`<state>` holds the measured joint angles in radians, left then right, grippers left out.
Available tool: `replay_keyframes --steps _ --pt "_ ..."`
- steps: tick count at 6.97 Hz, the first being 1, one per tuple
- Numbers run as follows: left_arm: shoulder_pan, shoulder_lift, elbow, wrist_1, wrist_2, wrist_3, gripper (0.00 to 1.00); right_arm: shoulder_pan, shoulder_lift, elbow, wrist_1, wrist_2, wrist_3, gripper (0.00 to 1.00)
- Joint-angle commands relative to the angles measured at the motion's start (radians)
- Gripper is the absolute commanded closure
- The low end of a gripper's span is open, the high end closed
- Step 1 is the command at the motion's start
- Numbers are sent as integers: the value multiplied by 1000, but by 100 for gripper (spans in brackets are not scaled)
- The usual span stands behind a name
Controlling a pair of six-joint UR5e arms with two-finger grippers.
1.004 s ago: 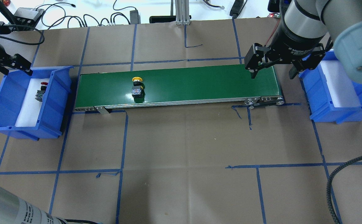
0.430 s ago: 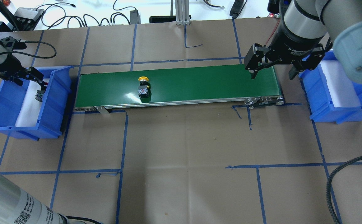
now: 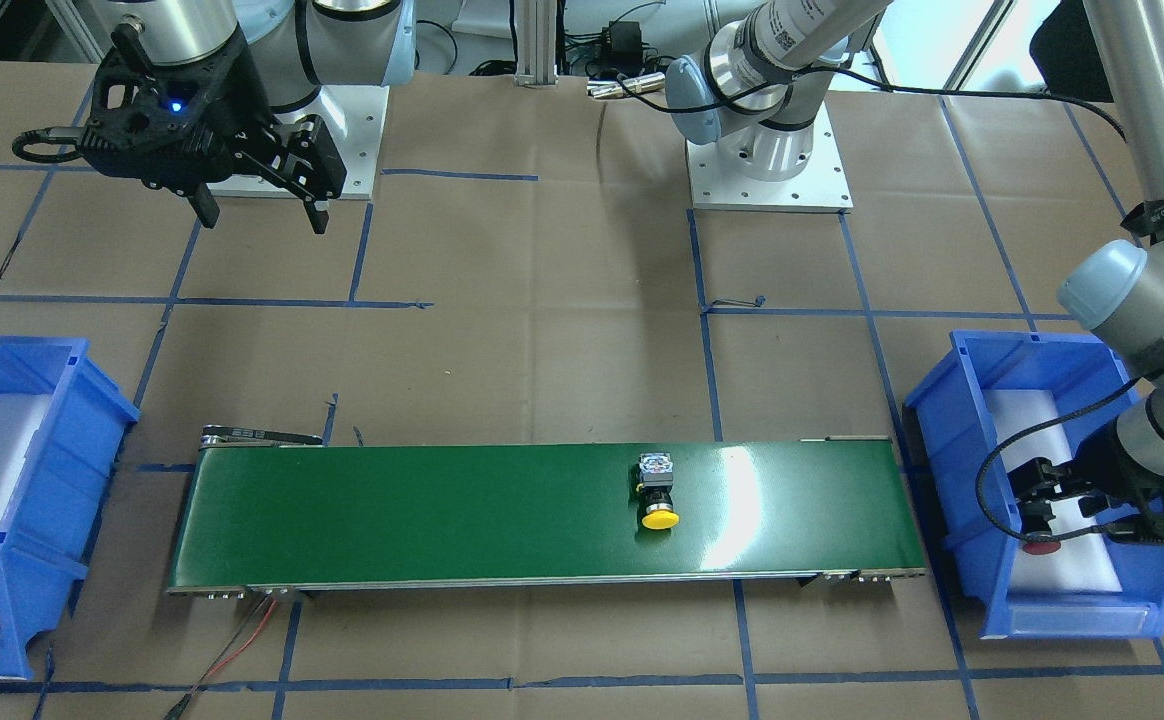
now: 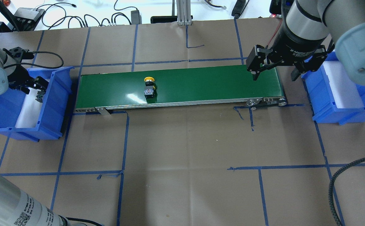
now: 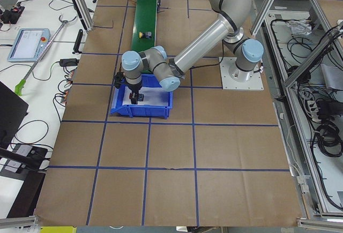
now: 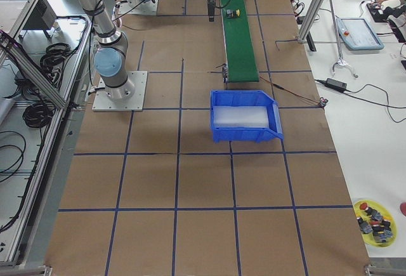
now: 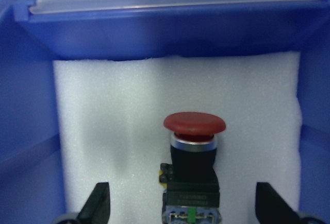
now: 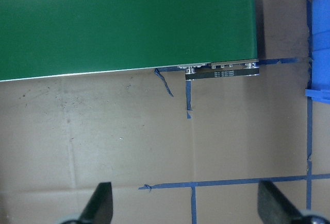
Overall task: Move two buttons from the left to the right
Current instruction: 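Lower the left gripper into the bin and grasp the red-capped button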
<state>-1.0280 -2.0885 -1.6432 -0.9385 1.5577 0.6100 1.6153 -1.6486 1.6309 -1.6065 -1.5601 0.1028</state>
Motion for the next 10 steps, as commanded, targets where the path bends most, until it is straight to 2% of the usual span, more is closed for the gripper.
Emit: replay_keyframes --steps 1,2,3,4,5,6,8,10 --pt "0 -8 -9 21 -1 -1 15 0 1 1 0 0 0 0" --pt "0 -8 -10 21 -1 -1 37 0 1 3 0 0 0 0" --pt "0 -10 -9 21 -2 -2 48 0 1 3 0 2 0 0" --pt "0 -9 -1 21 -4 -6 69 -2 1 1 -1 0 0 0" --pt "-1 -8 11 18 -22 -6 83 0 1 3 -1 2 0 0" --pt "0 1 23 9 -24 -9 88 0 1 1 -1 0 0 0" --pt "0 59 57 -46 -18 -7 88 0 1 0 0 0 0 0" --pt "23 146 158 -295 -11 -4 88 0 1 -2 -1 0 -2 0"
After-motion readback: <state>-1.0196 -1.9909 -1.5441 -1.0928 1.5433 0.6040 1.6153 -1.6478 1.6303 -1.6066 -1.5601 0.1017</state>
